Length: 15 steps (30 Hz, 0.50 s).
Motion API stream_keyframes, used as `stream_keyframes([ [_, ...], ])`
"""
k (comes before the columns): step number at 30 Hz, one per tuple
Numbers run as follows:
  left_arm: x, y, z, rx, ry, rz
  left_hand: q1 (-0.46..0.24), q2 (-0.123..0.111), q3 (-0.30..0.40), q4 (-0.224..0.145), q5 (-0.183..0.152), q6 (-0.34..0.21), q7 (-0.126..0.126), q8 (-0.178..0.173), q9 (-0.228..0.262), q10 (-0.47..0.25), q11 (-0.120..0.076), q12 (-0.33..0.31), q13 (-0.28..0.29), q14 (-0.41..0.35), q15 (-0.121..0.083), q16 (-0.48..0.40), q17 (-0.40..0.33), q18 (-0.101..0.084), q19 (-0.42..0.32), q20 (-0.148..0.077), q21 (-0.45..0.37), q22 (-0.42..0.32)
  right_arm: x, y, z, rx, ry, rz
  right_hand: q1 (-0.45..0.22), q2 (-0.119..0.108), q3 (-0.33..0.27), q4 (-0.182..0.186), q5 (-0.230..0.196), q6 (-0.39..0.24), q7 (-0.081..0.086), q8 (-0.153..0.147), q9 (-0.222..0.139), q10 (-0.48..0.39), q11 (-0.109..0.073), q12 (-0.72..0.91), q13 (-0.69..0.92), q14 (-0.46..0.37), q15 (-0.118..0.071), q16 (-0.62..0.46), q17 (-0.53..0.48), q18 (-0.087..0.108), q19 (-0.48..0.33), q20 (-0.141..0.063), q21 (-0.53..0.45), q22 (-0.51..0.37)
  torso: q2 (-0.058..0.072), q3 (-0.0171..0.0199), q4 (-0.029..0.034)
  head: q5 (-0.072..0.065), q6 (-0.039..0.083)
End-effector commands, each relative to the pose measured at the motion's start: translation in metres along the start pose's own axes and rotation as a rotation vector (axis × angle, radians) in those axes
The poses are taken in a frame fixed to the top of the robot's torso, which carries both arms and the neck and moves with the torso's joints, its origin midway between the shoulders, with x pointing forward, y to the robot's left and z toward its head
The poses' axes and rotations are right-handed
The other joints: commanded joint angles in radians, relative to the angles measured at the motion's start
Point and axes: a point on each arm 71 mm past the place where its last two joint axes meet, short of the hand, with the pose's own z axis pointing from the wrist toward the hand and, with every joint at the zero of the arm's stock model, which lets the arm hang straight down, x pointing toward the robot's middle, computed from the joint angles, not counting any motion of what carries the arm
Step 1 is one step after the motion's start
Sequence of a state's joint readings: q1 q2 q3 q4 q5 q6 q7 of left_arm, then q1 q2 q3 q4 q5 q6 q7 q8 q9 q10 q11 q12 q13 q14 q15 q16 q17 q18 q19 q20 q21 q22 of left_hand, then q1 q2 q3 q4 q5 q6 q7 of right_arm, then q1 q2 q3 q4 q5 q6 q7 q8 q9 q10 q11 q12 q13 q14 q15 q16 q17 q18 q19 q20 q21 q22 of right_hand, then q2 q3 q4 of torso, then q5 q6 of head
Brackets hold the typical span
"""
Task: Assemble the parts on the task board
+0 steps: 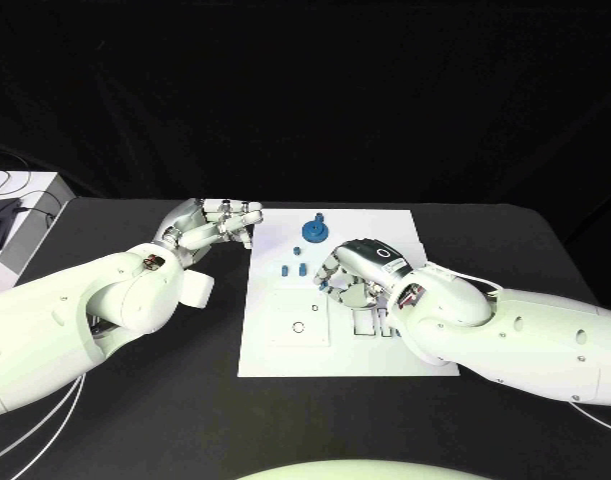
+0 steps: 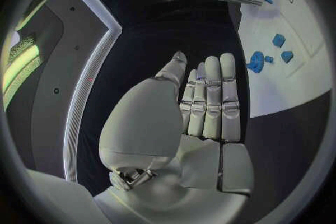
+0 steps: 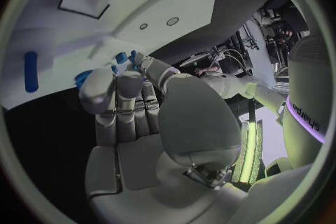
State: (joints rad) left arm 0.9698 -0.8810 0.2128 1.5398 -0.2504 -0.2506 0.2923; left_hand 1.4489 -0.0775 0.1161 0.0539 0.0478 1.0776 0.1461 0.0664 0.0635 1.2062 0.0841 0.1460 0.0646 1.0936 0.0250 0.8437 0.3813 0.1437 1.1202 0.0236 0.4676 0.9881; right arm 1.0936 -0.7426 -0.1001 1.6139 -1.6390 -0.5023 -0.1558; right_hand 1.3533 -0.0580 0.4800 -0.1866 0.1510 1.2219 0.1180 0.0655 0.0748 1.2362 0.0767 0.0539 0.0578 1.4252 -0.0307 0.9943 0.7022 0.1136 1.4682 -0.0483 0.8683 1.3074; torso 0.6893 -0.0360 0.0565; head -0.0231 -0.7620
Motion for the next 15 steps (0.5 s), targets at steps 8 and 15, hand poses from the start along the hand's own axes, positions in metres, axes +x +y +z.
stream_keyframes([
  [8,0.002,-0.001,0.0,0.008,0.013,-0.002,0.002,0.005,0.003,0.006,0.004,-0.003,0.006,0.004,0.001,-0.007,0.003,-0.003,-0.001,0.009,-0.001,-0.005,0.002,-0.006,0.008,0.002,-0.008,0.003,0.018,0.004,0.001,0.006,0.088,-0.061,0.011,0.011,-0.001,0.005,0.007,0.001,0.002,0.0,-0.001,0.028,-0.018,0.006,0.003,-0.002,-0.004,0.001,-0.002,0.016,0.059,-0.007,-0.007,0.037,0.001,0.001,0.0002,0.013,-0.015],
  [15,0.0,-0.001,0.0,0.006,0.008,0.0,0.002,0.005,0.003,0.006,0.004,-0.003,0.006,0.004,0.001,-0.007,0.003,-0.003,-0.001,0.009,-0.001,-0.005,0.002,-0.006,0.008,0.002,-0.008,0.003,0.024,0.009,0.0,-0.005,0.114,-0.061,0.011,0.011,-0.001,0.005,0.007,0.001,0.002,0.0,-0.001,0.028,-0.018,0.006,0.003,-0.002,-0.004,0.001,-0.002,0.016,0.059,-0.007,-0.007,0.037,0.002,0.0015,-0.001,0.019,-0.024],
])
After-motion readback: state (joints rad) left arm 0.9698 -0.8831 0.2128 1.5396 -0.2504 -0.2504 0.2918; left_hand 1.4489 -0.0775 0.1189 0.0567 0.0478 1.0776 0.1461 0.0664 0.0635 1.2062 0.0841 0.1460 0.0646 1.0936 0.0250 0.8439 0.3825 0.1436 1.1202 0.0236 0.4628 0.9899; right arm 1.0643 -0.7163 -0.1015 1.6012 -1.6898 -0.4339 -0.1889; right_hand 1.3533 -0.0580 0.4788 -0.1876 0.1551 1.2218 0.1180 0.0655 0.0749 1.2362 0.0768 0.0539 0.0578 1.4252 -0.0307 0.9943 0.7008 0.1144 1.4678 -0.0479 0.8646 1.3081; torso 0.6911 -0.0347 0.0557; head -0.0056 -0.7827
